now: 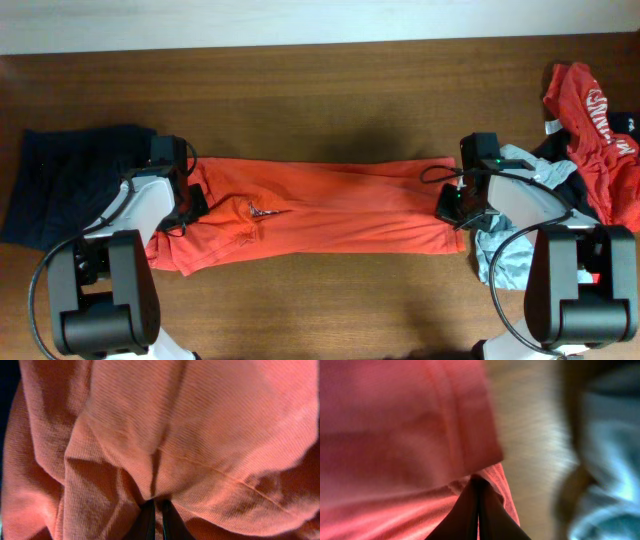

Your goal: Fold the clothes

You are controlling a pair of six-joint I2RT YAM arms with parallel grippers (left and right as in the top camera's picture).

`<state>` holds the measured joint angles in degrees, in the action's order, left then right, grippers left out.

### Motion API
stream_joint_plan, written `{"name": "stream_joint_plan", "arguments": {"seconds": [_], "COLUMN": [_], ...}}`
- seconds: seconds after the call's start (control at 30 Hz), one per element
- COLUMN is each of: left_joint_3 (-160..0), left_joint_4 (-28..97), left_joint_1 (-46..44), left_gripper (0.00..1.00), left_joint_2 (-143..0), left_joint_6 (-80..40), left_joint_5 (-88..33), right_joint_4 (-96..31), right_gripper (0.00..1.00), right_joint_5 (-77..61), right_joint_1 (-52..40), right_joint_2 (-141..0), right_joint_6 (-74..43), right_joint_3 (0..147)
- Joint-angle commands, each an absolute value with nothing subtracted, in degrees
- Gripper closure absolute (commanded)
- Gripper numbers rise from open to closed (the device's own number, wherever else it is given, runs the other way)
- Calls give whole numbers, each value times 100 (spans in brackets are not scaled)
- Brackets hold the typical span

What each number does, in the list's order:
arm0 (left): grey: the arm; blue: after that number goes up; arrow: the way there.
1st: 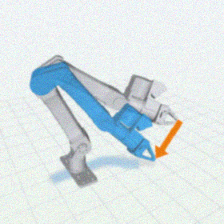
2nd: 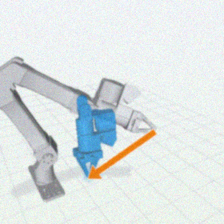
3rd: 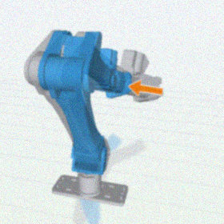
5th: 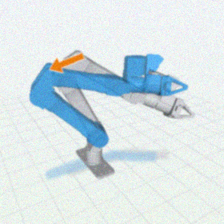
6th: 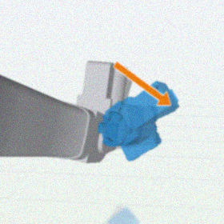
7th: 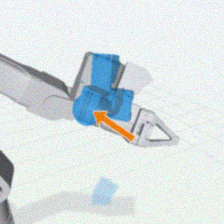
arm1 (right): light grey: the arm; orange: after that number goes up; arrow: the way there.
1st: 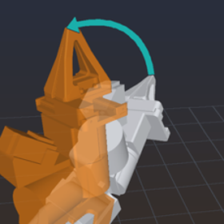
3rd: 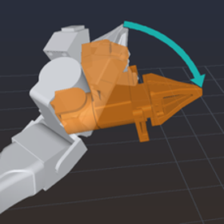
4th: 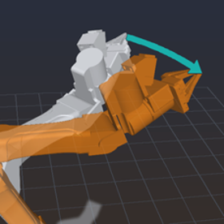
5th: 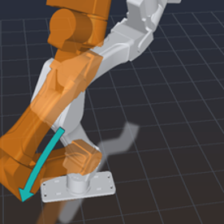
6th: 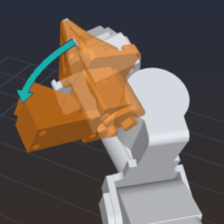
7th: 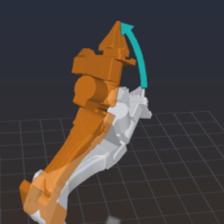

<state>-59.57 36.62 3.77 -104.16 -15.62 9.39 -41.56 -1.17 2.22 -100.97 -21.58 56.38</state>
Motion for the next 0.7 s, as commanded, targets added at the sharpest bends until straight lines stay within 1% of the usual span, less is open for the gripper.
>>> {"name": "stream_joint_plan", "arguments": {"seconds": [0.0,0.3,0.4,0.47,0.57,0.6,0.67], "left_joint_3": [-5863,-5863,-5944,-6132,-6549,-6823,-7002], "left_joint_4": [3621,3610,3651,3824,4250,4451,4552], "left_joint_1": [375,379,375,370,336,283,276], "left_gripper": [91,91,91,91,88,83,77], "left_joint_2": [-10713,-10713,-10709,-10630,-10283,-9902,-9601], "left_joint_6": [-1487,-1487,-1295,-1050,-1033,-1015,-1015], "left_joint_5": [729,722,561,379,381,381,377], "right_joint_4": [-4316,-4303,-4202,-4047,-4007,-4007,-4025], "right_gripper": [96,96,96,96,91,85,81], "right_joint_5": [1549,1557,1114,405,1,-1,-1], "right_joint_1": [303,351,344,340,340,340,340], "right_joint_2": [-10269,-10269,-10250,-10127,-9677,-9301,-9050], "right_joint_6": [-2810,-2687,-2333,-1835,-1780,-1776,-1682], "right_joint_3": [5424,5433,5483,5561,5769,5922,6042]}}
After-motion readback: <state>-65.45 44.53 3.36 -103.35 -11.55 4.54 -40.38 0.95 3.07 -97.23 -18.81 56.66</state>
